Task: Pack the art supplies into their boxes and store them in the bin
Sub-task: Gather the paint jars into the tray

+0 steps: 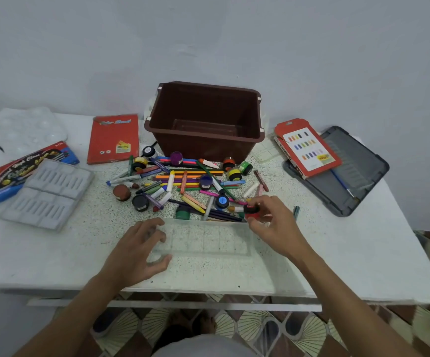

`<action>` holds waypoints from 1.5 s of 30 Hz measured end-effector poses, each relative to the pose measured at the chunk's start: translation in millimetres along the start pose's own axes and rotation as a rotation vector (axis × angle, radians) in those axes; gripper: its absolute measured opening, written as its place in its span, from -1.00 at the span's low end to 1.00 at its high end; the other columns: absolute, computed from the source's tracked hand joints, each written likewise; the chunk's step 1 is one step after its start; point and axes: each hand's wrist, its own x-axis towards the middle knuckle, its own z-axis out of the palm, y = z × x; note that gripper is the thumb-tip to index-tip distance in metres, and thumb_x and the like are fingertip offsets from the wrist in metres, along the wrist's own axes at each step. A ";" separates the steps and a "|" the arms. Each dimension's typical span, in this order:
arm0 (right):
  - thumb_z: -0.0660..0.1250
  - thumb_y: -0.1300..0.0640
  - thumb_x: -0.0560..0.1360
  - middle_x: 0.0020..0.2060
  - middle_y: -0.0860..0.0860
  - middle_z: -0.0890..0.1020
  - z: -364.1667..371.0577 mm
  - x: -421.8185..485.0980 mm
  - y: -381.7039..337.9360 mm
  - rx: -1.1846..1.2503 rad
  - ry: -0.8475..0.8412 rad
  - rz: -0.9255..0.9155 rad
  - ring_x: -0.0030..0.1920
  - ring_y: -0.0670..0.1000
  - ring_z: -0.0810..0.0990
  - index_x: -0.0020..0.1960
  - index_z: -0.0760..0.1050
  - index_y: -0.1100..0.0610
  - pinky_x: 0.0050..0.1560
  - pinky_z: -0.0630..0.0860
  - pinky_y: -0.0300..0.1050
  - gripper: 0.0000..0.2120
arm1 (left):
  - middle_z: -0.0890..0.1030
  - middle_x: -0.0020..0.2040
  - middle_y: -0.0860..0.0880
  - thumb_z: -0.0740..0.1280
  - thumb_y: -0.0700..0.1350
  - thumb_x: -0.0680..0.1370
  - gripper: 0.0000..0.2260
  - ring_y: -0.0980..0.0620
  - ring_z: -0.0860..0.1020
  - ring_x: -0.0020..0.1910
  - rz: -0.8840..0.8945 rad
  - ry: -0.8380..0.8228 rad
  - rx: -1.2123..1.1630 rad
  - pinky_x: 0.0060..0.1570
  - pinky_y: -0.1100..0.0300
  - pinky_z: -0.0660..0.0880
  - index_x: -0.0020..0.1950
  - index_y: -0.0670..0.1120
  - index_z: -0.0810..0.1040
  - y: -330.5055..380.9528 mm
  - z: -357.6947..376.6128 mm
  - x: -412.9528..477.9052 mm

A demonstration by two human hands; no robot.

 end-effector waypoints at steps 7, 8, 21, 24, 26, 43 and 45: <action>0.40 0.03 0.47 -0.03 -0.09 0.54 15.2 -27.7 24.1 -0.417 -0.052 -0.273 -0.03 0.01 0.44 0.04 0.47 0.01 -0.06 0.47 -0.03 -0.81 | 0.49 0.23 -0.07 0.41 0.16 0.42 -0.68 0.02 0.48 0.01 -0.001 -0.005 0.027 -0.06 0.10 0.52 -0.04 -0.07 0.55 0.5 1.5 0.0; 0.41 0.04 0.47 -0.02 -0.03 0.52 18.6 -29.2 28.2 -0.489 -0.040 -0.308 -0.06 0.06 0.44 0.04 0.48 0.05 -0.11 0.47 -0.02 -0.80 | 0.49 0.23 -0.07 0.41 0.16 0.42 -0.68 0.01 0.48 0.01 -0.002 -0.003 0.028 -0.07 0.10 0.52 -0.04 -0.08 0.56 0.3 1.4 0.1; 0.20 -0.13 0.53 0.01 -0.04 0.47 23.3 -34.1 32.7 -0.399 -0.061 -0.194 -0.05 -0.01 0.46 0.19 0.45 0.00 -0.10 0.48 -0.09 -0.68 | 0.49 0.23 -0.07 0.41 0.15 0.42 -0.69 -0.01 0.49 0.01 -0.012 -0.006 0.015 -0.05 0.10 0.50 -0.04 -0.08 0.55 1.8 0.6 0.6; 0.22 -0.15 0.54 0.04 -0.09 0.48 12.6 -18.3 28.1 -0.319 -0.030 -0.162 0.00 -0.05 0.50 0.21 0.47 0.01 -0.06 0.48 -0.16 -0.66 | 0.49 0.23 -0.08 0.42 0.14 0.42 -0.69 -0.01 0.49 0.01 -0.015 -0.010 0.004 -0.06 0.09 0.51 -0.04 -0.08 0.56 1.1 -1.3 1.8; 0.30 -0.05 0.56 0.03 -0.09 0.47 5.2 -0.9 26.0 -0.286 0.011 -0.146 -0.01 -0.04 0.52 0.23 0.49 0.05 -0.05 0.48 -0.16 -0.71 | 0.49 0.23 -0.08 0.45 0.13 0.42 -0.68 -0.01 0.49 0.01 -0.011 -0.010 -0.008 -0.08 0.08 0.52 -0.03 -0.09 0.56 1.3 -1.2 1.2; 0.27 0.17 0.53 0.07 0.21 0.61 14.3 128.8 37.1 -0.567 0.131 -0.032 0.08 0.30 0.47 0.33 0.45 0.12 0.04 0.40 0.14 -0.64 | 0.36 0.45 -0.17 0.47 0.15 0.42 -0.50 -0.12 0.45 0.30 -0.035 -0.047 -0.039 0.20 0.04 0.47 0.20 -0.14 0.50 -0.2 -4.2 4.8; 0.28 0.16 0.52 0.02 0.17 0.63 16.3 126.4 41.8 -0.560 0.173 -0.071 0.02 0.28 0.49 0.25 0.49 0.11 0.02 0.39 0.13 -0.70 | 0.36 0.45 -0.17 0.47 0.15 0.42 -0.47 -0.12 0.45 0.31 -0.038 -0.051 -0.040 0.21 0.02 0.47 0.24 -0.13 0.46 0.4 -3.2 3.7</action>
